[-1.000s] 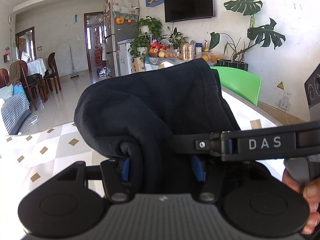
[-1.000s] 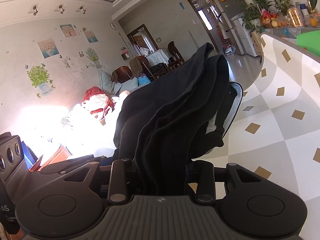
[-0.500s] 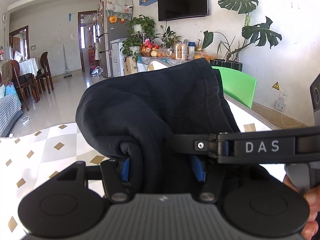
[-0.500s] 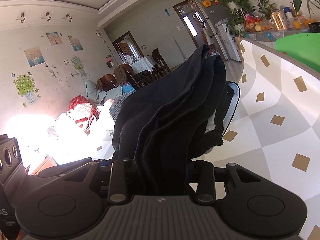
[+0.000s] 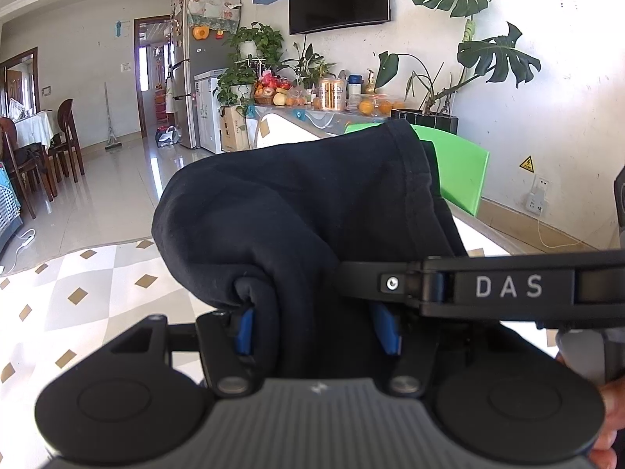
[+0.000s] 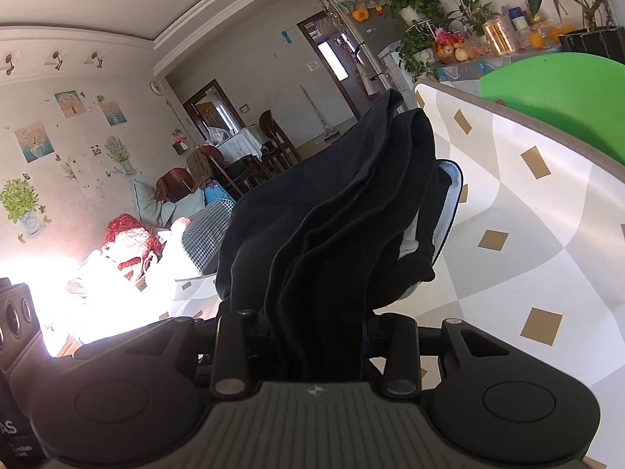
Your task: Fold clothes
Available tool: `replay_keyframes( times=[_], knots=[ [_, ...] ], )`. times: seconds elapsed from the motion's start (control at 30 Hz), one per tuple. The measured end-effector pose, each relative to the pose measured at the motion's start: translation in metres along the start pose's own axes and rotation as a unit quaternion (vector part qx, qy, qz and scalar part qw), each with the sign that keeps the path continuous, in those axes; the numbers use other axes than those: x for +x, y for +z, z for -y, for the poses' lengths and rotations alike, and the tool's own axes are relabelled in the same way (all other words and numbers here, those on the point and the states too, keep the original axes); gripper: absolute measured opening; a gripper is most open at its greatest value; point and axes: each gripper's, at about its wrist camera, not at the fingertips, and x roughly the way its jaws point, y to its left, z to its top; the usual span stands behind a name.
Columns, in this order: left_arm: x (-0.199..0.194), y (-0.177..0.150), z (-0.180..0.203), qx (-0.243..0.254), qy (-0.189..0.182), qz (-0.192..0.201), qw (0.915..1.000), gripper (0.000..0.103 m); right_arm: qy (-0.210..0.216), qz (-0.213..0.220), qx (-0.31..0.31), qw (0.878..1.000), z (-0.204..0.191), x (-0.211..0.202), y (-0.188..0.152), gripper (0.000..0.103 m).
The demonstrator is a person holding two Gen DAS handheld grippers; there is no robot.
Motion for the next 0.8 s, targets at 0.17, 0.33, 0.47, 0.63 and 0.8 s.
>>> replay_keyframes(
  times=[0.17,0.33,0.47,0.63,0.8],
  knots=[
    [0.022,0.004,0.011,-0.002,-0.008,-0.007,0.9999,0.055,-0.015,0.002,0.015,1.000,0.017,0.000,0.005,0.037],
    [0.038,0.004,0.020,0.001,-0.015,-0.016,0.9998,0.055,-0.029,0.003,0.029,0.999,0.033,0.000,0.007,0.037],
    [0.052,0.002,0.025,0.000,-0.019,-0.025,0.9995,0.055,-0.037,-0.002,0.035,0.999,0.044,0.003,0.007,0.037],
    [0.069,0.000,0.030,-0.002,-0.021,-0.035,0.9992,0.055,-0.048,-0.012,0.040,0.998,0.059,0.009,0.010,0.037],
    [0.086,0.001,0.034,-0.001,-0.021,-0.043,0.9988,0.055,-0.057,-0.015,0.050,0.997,0.072,0.016,0.013,0.037]
  ],
)
